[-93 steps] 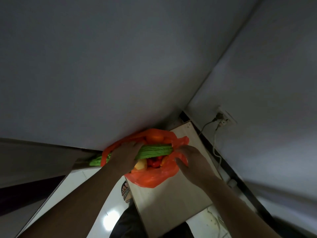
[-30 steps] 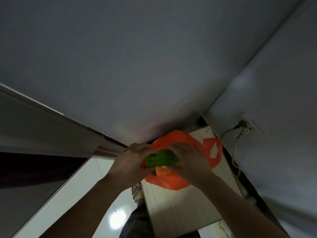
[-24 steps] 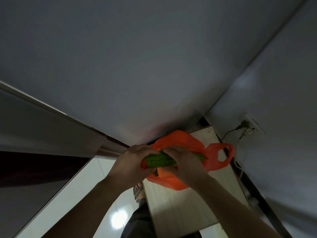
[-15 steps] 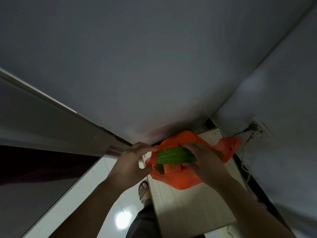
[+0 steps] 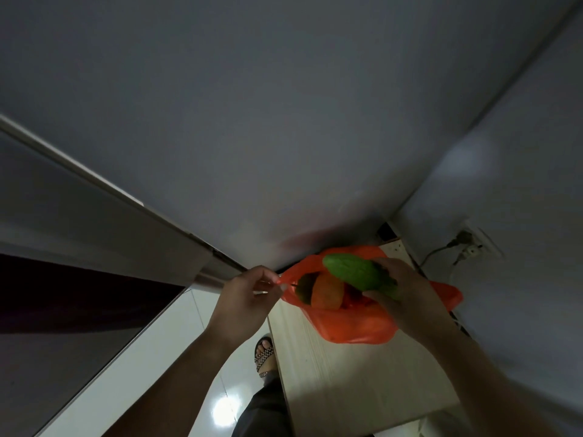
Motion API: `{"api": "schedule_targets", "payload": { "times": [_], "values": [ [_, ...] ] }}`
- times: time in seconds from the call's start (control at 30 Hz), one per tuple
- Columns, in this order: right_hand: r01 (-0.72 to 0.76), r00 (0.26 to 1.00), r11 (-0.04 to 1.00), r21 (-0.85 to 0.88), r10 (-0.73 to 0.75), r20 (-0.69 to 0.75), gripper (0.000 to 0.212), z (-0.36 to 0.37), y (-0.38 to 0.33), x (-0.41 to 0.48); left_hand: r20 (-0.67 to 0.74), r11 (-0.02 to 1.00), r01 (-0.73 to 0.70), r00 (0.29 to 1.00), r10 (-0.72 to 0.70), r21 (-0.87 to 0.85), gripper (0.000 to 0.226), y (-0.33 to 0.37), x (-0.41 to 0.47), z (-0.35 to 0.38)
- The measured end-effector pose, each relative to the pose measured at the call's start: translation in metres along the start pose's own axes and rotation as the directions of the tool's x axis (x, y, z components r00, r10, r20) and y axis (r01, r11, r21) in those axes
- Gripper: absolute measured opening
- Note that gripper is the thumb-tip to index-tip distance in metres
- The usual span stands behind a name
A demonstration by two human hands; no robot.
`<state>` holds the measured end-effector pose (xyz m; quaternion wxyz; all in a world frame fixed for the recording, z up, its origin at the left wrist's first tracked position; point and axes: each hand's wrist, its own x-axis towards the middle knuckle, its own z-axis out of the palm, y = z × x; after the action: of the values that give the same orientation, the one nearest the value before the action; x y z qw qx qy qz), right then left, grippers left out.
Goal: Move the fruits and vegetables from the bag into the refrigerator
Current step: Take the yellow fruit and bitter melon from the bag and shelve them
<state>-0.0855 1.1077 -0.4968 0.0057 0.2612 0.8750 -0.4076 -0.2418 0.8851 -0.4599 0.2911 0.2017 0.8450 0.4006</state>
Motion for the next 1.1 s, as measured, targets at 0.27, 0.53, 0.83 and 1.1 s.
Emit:
{"api": "schedule_targets", "payload": {
  "times": [0.27, 0.53, 0.83, 1.1],
  "values": [
    [-0.114, 0.887, 0.916, 0.385, 0.269, -0.375, 0.050, -0.040, 0.004, -0.024, -0.030, 0.943, -0.029, 0.999, 0.041, 0.332, 0.017, -0.014, 0.004, 0.007],
    [-0.155, 0.886, 0.900, 0.408, 0.309, -0.345, 0.047, -0.024, 0.014, -0.051, 0.181, 0.658, -0.545, 0.823, 0.539, 0.520, 0.046, 0.018, 0.002, 0.045],
    [-0.113, 0.860, 0.870, 0.480, 0.328, -0.391, 0.050, -0.031, 0.023, -0.061, 0.386, 0.691, -0.460, 0.881, 0.275, 0.557, 0.061, -0.029, 0.043, 0.059],
    [-0.180, 0.856, 0.883, 0.434, 0.358, -0.373, 0.047, -0.018, 0.042, -0.039, 0.304, 0.836, -0.239, 0.948, 0.091, 0.493, 0.056, -0.059, 0.051, 0.054]
  ]
}}
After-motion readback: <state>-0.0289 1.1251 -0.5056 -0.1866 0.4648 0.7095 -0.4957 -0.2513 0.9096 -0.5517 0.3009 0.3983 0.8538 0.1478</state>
